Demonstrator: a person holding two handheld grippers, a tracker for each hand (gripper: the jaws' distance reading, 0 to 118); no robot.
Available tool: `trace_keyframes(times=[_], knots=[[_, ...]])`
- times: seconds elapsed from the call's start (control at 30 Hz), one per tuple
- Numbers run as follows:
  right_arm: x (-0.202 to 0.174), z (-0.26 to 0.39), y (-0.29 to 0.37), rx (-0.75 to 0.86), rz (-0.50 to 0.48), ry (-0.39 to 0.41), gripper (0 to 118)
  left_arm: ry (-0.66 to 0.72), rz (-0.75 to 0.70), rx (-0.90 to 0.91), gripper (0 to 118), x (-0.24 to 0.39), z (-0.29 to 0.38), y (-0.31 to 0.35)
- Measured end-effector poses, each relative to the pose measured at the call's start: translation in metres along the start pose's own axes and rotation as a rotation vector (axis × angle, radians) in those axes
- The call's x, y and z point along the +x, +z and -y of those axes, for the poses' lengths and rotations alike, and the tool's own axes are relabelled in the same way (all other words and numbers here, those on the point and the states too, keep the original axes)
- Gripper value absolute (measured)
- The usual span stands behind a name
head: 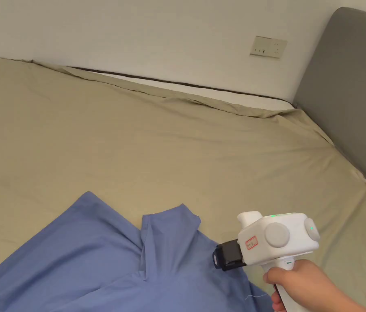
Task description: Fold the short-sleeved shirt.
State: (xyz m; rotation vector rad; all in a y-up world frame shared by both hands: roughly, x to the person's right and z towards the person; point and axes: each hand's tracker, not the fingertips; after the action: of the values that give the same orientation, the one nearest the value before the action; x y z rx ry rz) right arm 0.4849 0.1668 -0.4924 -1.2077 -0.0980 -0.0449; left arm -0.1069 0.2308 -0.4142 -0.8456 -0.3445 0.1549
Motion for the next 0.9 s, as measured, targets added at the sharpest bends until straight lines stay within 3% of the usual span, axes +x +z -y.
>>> trace_keyframes(times=[0.07,0.1,0.13,0.17,0.2,0.3,0.43,0.53,0.6,0.7,0.8,0.9], knots=[[-0.007,0.006,-0.008,-0.04,0.018,0.034,84,0.012,0.004,-0.002,1,-0.003,-0.001,-0.001],[-0.01,0.01,-0.004,-0.019,0.001,0.025,69,0.022,0.006,-0.003,1,-0.003,-0.001,-0.001],[-0.015,0.014,0.005,0.034,0.03,0.015,63,0.028,0.005,-0.004,1,-0.003,-0.001,-0.001],[-0.018,0.017,0.011,0.048,-0.013,0.01,42,0.032,0.005,-0.003,1,-0.004,-0.001,-0.001],[-0.021,0.021,0.015,0.08,-0.048,0.006,3,0.037,0.007,0.0,1,-0.004,0.0,0.0],[-0.031,0.045,0.044,0.189,-0.126,-0.027,3,0.057,0.029,0.012,1,0.0,0.002,0.004],[-0.038,0.087,0.123,0.507,-0.208,-0.09,3,0.075,0.064,0.06,1,0.008,0.0,0.018],[-0.037,0.123,0.197,0.722,-0.242,-0.186,3,0.144,0.136,0.136,1,0.013,-0.01,0.034],[-0.035,0.142,0.244,0.836,-0.218,-0.219,3,0.185,0.175,0.181,1,0.018,-0.023,0.043],[-0.033,0.147,0.31,0.958,-0.123,-0.18,3,0.238,0.261,0.274,1,0.019,-0.055,0.044],[-0.03,0.13,0.363,1.02,-0.027,-0.131,3,0.169,0.285,0.345,1,0.041,-0.111,0.055],[-0.024,0.105,0.402,1.057,0.09,-0.118,3,0.194,0.334,0.396,1,0.061,-0.174,0.069]])
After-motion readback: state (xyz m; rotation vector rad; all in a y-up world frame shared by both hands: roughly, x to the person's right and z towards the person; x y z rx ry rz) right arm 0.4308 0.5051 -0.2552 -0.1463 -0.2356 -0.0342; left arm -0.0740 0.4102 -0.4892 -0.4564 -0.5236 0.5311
